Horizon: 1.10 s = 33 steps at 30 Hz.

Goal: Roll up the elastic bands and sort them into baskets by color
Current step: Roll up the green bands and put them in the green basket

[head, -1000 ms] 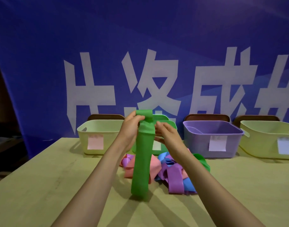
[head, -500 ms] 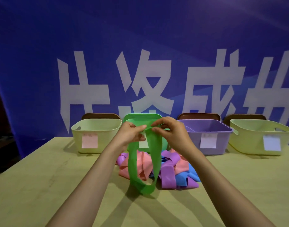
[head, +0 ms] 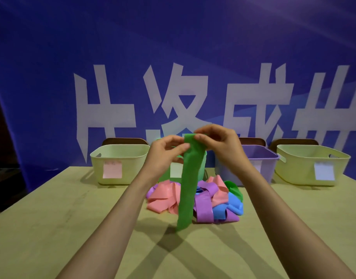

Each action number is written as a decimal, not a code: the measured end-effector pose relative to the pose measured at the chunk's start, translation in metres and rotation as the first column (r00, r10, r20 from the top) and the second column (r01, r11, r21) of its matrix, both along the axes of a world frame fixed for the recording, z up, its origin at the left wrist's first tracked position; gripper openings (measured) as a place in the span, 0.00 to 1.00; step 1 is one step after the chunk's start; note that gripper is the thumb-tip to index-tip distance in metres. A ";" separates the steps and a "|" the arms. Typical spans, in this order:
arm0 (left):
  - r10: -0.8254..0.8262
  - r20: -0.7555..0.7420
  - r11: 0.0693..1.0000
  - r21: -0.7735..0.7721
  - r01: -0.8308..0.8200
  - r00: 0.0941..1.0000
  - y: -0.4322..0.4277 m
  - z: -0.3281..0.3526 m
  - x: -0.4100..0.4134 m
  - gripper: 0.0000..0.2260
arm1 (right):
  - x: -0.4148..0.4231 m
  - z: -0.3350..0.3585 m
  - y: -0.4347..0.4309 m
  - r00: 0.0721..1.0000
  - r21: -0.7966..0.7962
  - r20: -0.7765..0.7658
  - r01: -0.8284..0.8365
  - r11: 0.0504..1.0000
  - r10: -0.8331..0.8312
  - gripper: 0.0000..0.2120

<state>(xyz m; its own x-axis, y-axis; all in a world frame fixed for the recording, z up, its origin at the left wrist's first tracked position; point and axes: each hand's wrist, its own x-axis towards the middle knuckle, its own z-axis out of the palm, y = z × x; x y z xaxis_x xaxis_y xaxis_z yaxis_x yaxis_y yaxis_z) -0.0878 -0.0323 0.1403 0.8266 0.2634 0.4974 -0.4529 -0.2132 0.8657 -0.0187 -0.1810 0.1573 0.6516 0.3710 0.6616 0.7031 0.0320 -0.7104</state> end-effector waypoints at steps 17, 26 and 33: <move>-0.242 -0.426 0.959 -0.243 0.147 0.872 -0.001 -0.092 0.013 0.06 | 0.020 -0.105 -0.012 0.833 -0.110 -0.548 -0.157 0.982 0.072 0.05; -0.108 -0.501 0.982 -0.190 0.012 0.858 0.009 -0.167 0.058 0.05 | 0.057 -0.182 0.014 0.901 -0.209 -0.428 -0.026 0.977 -0.068 0.12; -0.073 -0.400 0.988 -0.152 0.012 0.914 0.015 -0.170 0.073 0.05 | 0.067 -0.184 0.013 0.927 -0.135 -0.375 -0.078 0.988 0.022 0.06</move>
<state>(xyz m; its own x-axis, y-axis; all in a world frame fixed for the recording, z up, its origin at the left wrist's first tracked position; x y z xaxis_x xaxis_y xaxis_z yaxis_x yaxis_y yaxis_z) -0.0151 -0.0168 -0.0301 0.9605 0.2670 0.0787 -0.0644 -0.0619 0.9960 0.0481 -0.1676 -0.0268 0.8182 0.4827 0.3122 0.3879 -0.0628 -0.9195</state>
